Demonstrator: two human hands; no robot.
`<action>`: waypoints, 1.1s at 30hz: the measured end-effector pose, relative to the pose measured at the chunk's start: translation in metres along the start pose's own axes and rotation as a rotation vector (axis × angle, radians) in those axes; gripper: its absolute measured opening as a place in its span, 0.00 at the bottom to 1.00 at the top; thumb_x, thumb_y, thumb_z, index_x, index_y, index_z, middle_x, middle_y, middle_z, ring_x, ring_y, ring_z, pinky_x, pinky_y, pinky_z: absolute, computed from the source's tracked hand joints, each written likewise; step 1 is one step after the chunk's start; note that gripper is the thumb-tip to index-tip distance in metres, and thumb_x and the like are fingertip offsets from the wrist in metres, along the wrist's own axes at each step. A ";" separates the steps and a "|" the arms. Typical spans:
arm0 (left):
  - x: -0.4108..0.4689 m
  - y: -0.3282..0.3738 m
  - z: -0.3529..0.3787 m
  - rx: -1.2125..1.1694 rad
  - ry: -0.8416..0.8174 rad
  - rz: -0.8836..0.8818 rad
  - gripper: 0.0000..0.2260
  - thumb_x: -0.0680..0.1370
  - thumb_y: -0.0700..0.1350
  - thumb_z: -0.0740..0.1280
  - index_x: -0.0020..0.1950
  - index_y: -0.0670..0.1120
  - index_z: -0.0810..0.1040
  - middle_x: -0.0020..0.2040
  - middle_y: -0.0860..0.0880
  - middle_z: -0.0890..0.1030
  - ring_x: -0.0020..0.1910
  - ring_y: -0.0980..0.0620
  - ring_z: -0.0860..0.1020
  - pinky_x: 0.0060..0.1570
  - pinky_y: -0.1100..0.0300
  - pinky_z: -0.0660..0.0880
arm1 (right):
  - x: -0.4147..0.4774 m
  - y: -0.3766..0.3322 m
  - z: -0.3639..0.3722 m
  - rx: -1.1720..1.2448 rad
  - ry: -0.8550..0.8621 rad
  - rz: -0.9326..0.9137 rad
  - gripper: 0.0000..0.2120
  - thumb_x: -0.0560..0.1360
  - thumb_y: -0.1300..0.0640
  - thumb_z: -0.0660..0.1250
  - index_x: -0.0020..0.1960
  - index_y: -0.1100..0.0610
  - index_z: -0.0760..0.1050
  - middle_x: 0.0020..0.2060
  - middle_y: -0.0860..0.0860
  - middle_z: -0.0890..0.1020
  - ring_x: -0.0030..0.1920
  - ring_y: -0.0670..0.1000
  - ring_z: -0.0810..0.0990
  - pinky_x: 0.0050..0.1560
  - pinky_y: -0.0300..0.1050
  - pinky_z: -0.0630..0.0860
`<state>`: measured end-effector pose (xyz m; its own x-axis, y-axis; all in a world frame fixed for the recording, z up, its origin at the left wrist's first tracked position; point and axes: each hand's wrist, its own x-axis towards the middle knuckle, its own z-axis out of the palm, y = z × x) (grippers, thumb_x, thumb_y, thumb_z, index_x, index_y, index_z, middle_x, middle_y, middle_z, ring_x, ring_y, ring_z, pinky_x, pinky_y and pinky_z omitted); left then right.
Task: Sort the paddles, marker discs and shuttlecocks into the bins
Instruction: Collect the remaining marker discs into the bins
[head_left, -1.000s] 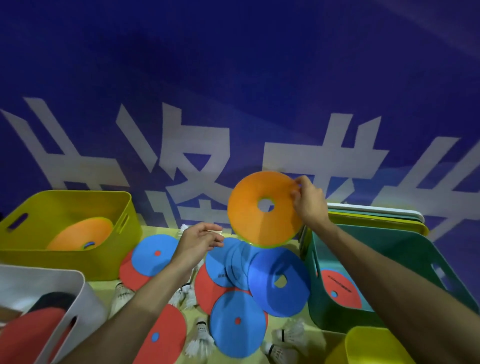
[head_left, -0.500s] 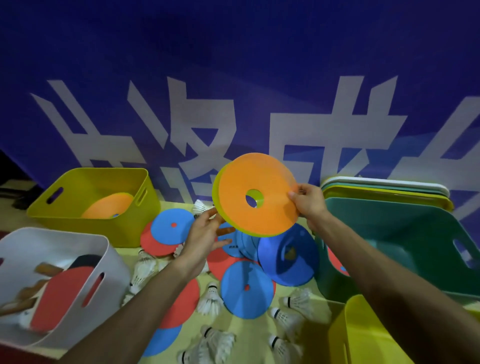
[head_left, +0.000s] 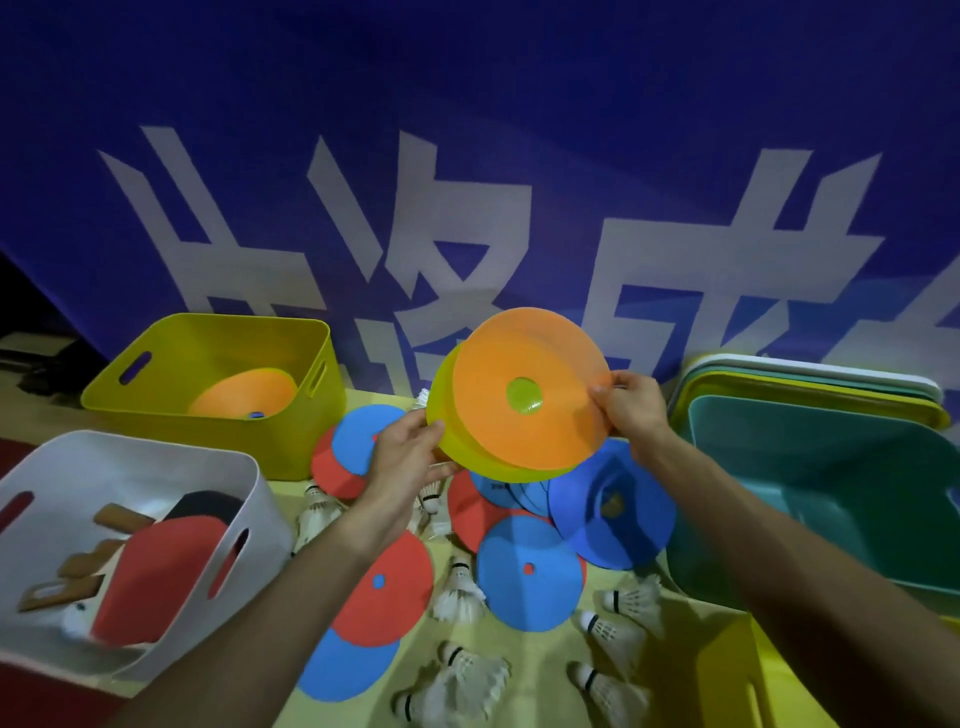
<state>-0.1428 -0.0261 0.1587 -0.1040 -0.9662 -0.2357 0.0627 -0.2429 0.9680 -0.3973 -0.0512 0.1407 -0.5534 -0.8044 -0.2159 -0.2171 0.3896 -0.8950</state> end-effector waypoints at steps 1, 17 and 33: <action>0.005 0.001 -0.010 0.007 0.012 0.000 0.07 0.81 0.40 0.61 0.52 0.46 0.79 0.47 0.46 0.84 0.45 0.49 0.84 0.40 0.59 0.81 | -0.002 -0.003 0.005 -0.008 0.014 0.002 0.08 0.74 0.57 0.67 0.51 0.57 0.80 0.43 0.55 0.82 0.45 0.57 0.82 0.47 0.57 0.81; 0.105 0.052 -0.258 -0.030 0.257 -0.013 0.13 0.81 0.39 0.60 0.65 0.39 0.71 0.56 0.43 0.78 0.51 0.45 0.79 0.35 0.62 0.80 | -0.050 -0.101 0.204 0.486 -0.176 0.183 0.10 0.80 0.67 0.53 0.54 0.67 0.72 0.37 0.58 0.71 0.34 0.46 0.73 0.30 0.44 0.79; 0.197 0.029 -0.376 0.187 0.320 -0.174 0.20 0.80 0.39 0.63 0.71 0.40 0.66 0.66 0.39 0.74 0.58 0.39 0.78 0.54 0.47 0.78 | -0.075 -0.139 0.299 0.526 -0.243 0.194 0.11 0.80 0.68 0.56 0.60 0.64 0.72 0.45 0.62 0.82 0.41 0.56 0.84 0.43 0.46 0.83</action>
<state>0.2115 -0.2562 0.1077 0.2191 -0.8971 -0.3836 -0.1137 -0.4140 0.9032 -0.0847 -0.1793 0.1650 -0.3308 -0.8442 -0.4218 0.3296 0.3155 -0.8899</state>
